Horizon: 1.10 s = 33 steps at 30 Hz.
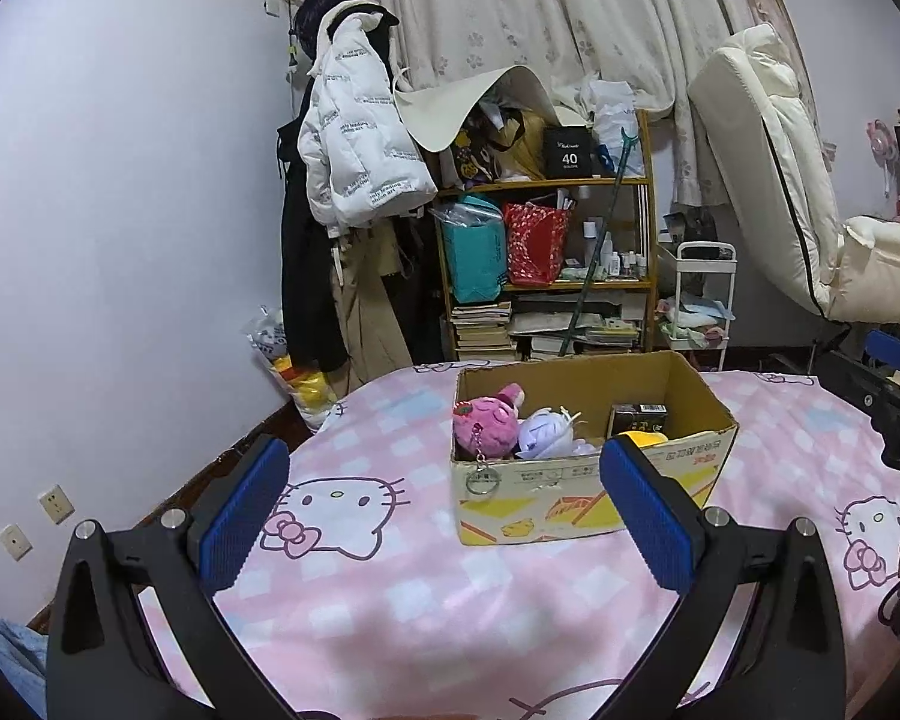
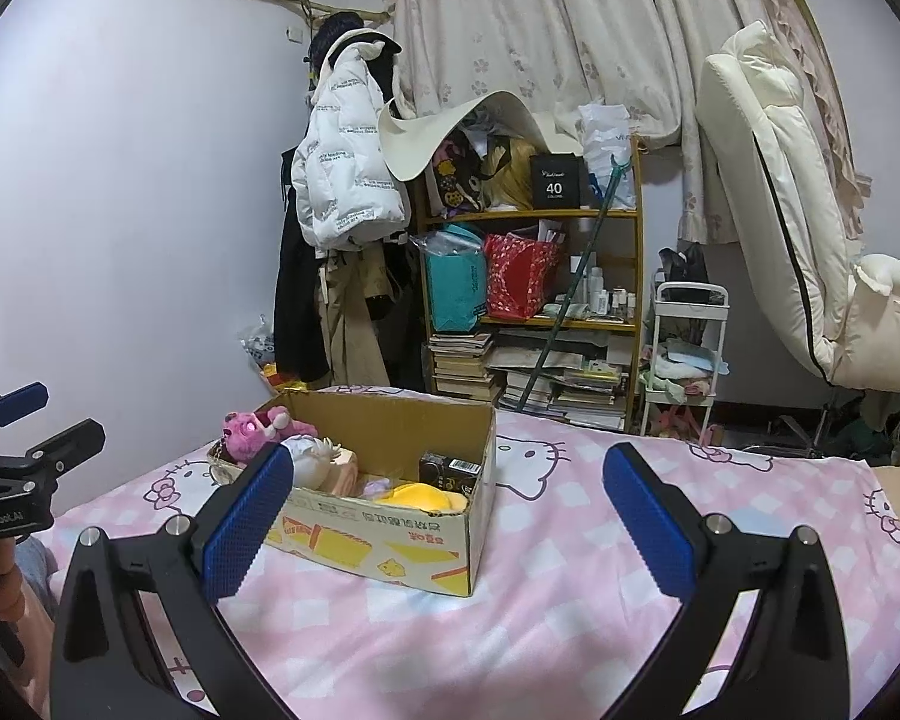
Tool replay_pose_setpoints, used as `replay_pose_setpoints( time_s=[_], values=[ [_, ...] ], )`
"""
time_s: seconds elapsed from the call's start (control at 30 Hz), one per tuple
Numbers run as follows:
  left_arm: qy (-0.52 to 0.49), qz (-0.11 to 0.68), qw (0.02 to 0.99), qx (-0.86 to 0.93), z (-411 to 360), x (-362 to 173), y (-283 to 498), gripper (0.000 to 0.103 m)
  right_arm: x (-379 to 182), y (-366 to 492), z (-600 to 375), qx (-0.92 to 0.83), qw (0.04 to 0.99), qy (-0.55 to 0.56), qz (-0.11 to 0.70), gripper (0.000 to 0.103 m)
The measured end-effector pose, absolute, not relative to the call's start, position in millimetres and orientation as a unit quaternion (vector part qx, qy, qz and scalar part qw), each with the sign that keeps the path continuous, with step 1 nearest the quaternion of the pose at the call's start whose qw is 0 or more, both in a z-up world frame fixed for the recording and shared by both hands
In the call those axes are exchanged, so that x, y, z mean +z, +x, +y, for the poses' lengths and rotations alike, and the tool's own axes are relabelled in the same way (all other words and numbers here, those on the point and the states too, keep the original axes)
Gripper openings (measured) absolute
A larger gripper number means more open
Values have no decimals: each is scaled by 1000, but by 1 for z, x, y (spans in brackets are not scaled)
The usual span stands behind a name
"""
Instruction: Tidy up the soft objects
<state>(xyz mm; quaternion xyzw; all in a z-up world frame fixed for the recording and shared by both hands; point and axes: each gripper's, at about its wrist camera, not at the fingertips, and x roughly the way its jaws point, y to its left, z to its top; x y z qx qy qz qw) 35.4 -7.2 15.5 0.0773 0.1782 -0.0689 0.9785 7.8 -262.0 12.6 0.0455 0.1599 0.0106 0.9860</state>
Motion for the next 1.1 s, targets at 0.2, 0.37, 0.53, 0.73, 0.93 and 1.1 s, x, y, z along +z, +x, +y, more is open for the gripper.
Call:
replay_pose_setpoints(
  time_s=[0.2,0.37,0.53,0.73,0.93,1.1],
  values=[
    [70,179,979,-69,-6,14,36,102,12,8,-263,11,986,46,160,103],
    [72,181,978,-70,-6,13,36,102,12,7,-265,12,986,46,160,103],
    [78,180,978,-73,-9,12,34,102,12,7,-265,12,986,45,161,103],
    [77,182,978,-74,-9,11,34,102,12,7,-264,12,986,46,159,103],
    [78,184,977,-73,-9,10,35,102,11,7,-265,8,986,46,160,103],
    [79,184,977,-73,-9,9,35,102,11,7,-265,6,986,48,160,103]
  ],
)
